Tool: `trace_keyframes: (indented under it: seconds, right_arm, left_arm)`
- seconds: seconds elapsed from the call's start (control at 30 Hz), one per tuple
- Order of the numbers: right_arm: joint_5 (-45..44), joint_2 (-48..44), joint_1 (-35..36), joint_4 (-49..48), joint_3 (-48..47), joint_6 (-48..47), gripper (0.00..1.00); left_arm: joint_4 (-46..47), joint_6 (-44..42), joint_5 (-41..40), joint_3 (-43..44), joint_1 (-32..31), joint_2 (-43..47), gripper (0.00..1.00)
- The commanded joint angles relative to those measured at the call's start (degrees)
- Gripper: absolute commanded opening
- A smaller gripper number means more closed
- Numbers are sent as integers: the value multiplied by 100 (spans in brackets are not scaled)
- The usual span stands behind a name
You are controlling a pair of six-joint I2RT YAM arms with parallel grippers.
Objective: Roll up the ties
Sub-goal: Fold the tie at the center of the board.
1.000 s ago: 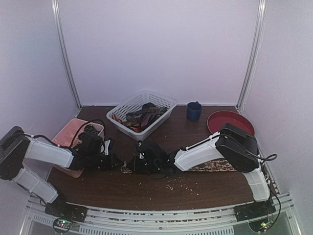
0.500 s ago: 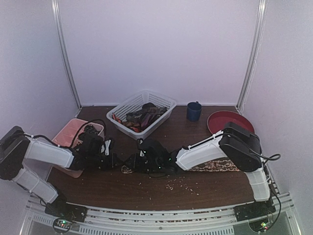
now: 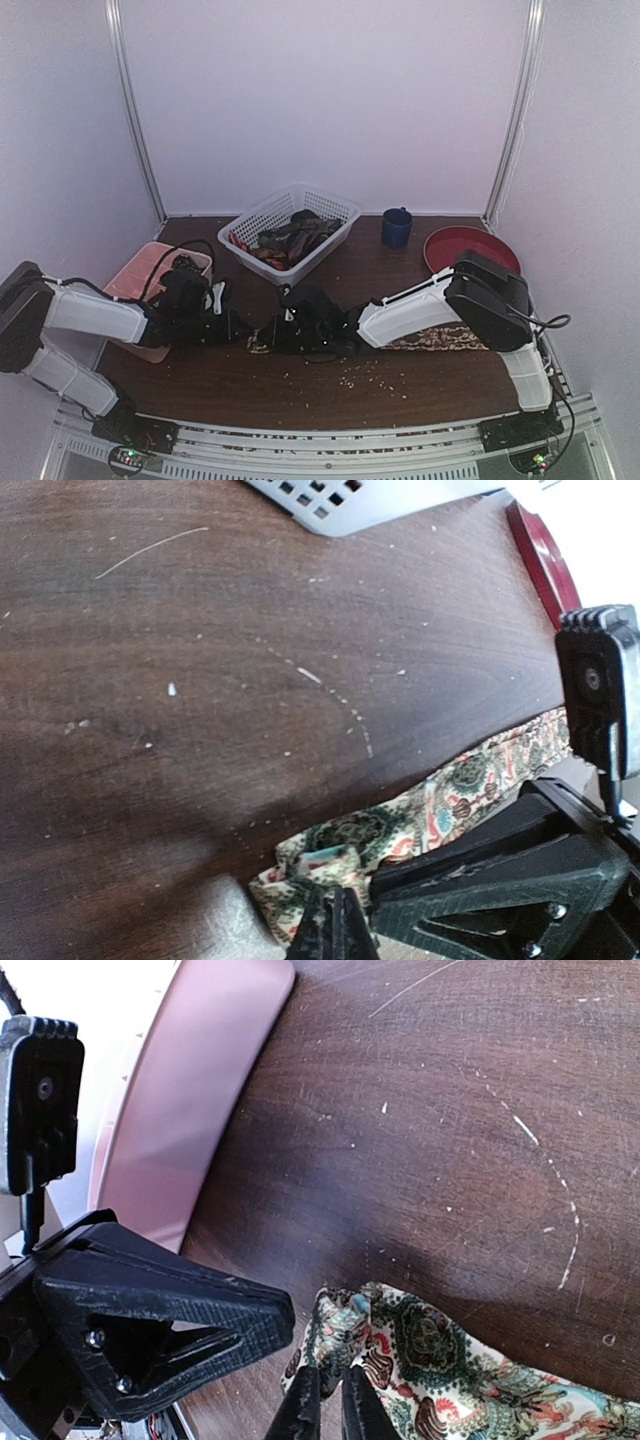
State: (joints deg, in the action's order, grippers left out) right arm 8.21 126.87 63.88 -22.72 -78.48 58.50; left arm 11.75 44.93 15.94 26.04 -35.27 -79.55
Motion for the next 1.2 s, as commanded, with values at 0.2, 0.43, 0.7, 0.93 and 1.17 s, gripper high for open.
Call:
trace_keyframes:
  seconds: [0.2, 0.43, 0.7, 0.93, 1.17]
  right_arm:
    - [-61, 137, -48, 18, 23, -90, 9]
    - [-170, -4, -68, 55, 51, -99, 13]
    - [-144, -162, -40, 27, 94, 21, 25]
    - [-150, -41, -43, 32, 12, 36, 28]
    - [-214, 229, -56, 274, -205, -90, 17]
  left_arm:
    - [-441, -179, -418, 157, -29, 158, 0]
    - [-34, -311, 22, 142, -131, 1, 0]
    - [191, -282, 83, 128, -183, -254, 0]
    - [129, -266, 3, 129, -185, -275, 0]
    - [146, -151, 48, 127, -200, -106, 0]
